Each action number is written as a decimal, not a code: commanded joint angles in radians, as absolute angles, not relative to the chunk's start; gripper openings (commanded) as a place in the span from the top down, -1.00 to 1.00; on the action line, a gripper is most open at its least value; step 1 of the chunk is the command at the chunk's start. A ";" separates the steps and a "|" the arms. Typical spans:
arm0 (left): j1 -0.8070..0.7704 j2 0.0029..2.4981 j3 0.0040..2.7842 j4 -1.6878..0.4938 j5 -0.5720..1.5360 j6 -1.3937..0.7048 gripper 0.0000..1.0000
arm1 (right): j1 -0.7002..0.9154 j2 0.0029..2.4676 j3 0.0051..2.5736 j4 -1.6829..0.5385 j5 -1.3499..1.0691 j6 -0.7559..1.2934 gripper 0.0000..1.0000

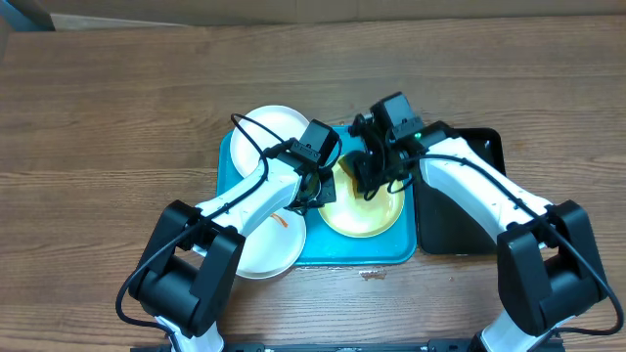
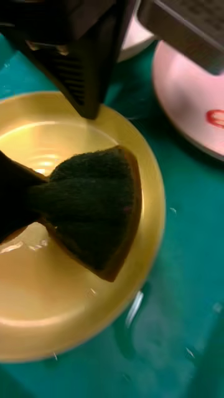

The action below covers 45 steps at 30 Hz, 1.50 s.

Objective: Clean dirty plates on tray and stack at the side
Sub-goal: 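Wipe the yellow plate surface with the sponge in the right gripper, then return the sponge to the black tray and release it with the right gripper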

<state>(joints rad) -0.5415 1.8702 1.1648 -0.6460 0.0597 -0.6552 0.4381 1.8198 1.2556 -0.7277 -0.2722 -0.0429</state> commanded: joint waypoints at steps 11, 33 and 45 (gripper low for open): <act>-0.543 1.884 1.168 -0.653 0.078 -0.650 0.92 | 0.429 1.878 1.248 -0.713 -0.133 -0.113 0.92; -0.543 1.884 1.168 -0.650 0.078 -0.650 0.92 | 0.411 1.900 1.275 -0.881 -0.474 -0.106 0.92; -0.543 1.884 1.168 -0.650 0.080 -0.625 0.58 | 0.049 1.772 1.417 -1.050 -0.285 -0.042 0.92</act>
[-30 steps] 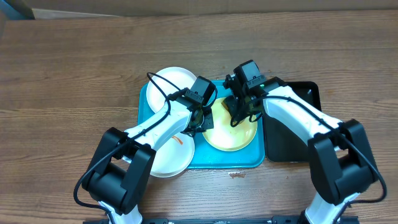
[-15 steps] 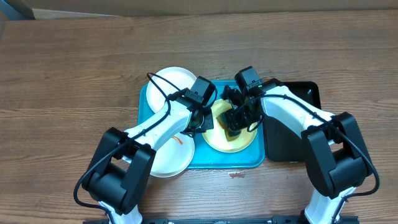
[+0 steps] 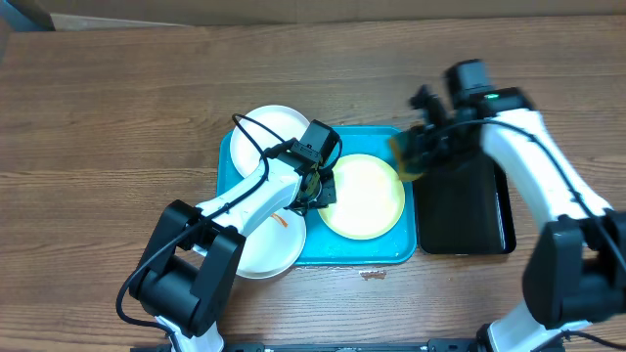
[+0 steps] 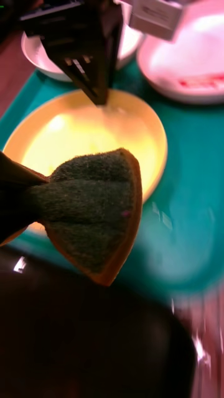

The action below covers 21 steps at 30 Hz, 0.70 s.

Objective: Clean dirty plates on tray and stack at the side
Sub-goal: 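Return the sponge to the black tray and release it with the right gripper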

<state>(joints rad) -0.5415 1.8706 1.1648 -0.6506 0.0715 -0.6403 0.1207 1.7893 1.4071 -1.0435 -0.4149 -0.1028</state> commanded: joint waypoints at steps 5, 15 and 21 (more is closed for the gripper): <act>-0.544 1.884 1.168 -0.656 0.098 -0.624 0.55 | -0.023 1.782 1.379 -0.991 -0.128 0.004 0.92; -0.566 1.884 1.166 -0.658 0.088 -0.625 0.57 | -0.039 1.784 1.196 -0.790 -0.076 0.004 0.92; -0.573 1.884 1.166 -0.654 0.070 -0.625 0.55 | -0.039 1.784 1.113 -0.723 -0.076 0.004 0.89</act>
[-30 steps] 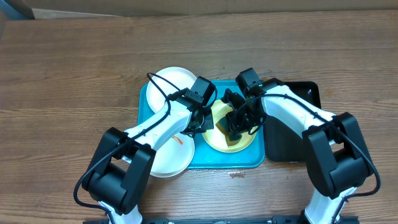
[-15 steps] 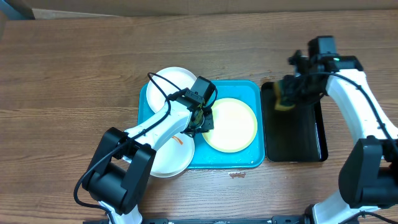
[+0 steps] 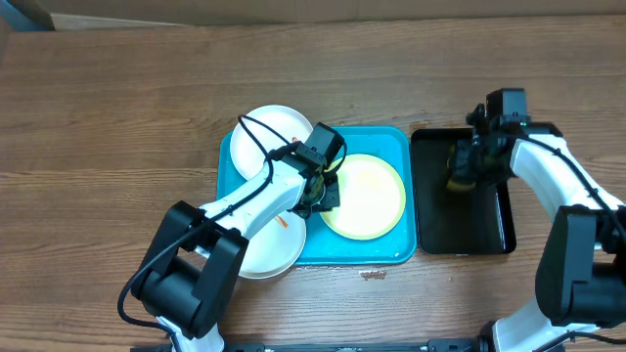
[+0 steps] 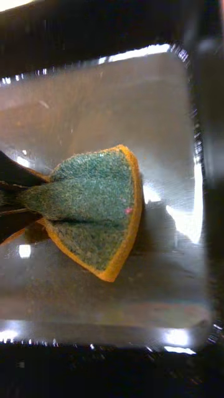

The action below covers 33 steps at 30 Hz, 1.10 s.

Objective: Clean dirty plates on tray and stack at the side
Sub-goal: 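Return the sponge to the black tray and release it with the right gripper, then lift the yellow plate with the left gripper and carry it right over the black tray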

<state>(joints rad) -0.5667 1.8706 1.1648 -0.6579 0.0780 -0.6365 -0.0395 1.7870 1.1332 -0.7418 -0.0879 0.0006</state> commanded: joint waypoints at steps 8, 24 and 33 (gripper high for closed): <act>-0.573 1.884 1.166 -0.653 0.068 -0.625 0.44 | -0.040 1.784 1.129 -0.714 -0.101 0.012 -0.10; -0.593 1.885 1.145 -0.646 0.025 -0.625 0.56 | -0.234 1.784 1.375 -0.846 -0.124 0.206 -0.29; -0.572 1.885 1.158 -0.622 0.023 -0.575 0.91 | -0.327 1.784 1.375 -0.846 -0.125 0.210 -1.00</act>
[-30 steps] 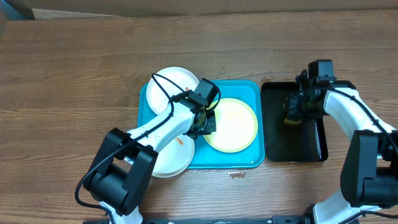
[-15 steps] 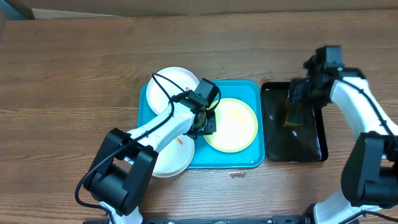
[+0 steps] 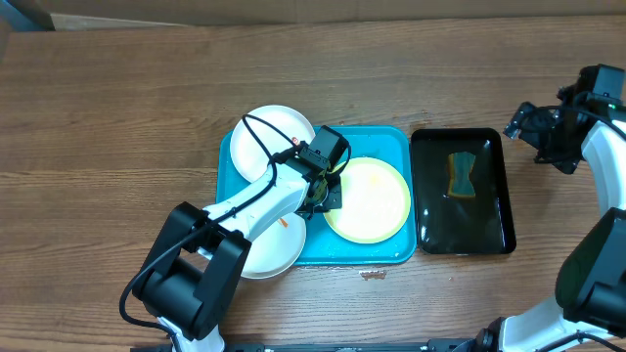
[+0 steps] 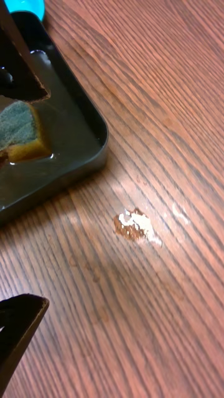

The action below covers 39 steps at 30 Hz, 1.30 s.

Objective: Clean dirty plates on tray and stack at the side
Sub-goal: 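Lift the yellow plate with the left gripper and carry it right over the black tray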

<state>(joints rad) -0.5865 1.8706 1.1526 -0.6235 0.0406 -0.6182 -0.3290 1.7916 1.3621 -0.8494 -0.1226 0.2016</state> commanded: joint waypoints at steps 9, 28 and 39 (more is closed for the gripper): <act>-0.514 1.860 1.257 -0.709 0.026 -0.482 0.92 | -0.327 1.784 1.375 -0.846 -0.125 0.210 -1.00; -0.509 1.849 1.673 -0.955 -0.033 -0.381 0.92 | -0.327 1.784 1.375 -0.846 -0.125 0.210 -1.00; -0.683 1.851 1.685 -0.806 -0.235 -0.380 0.92 | -0.327 1.784 1.375 -0.846 -0.125 0.210 -1.00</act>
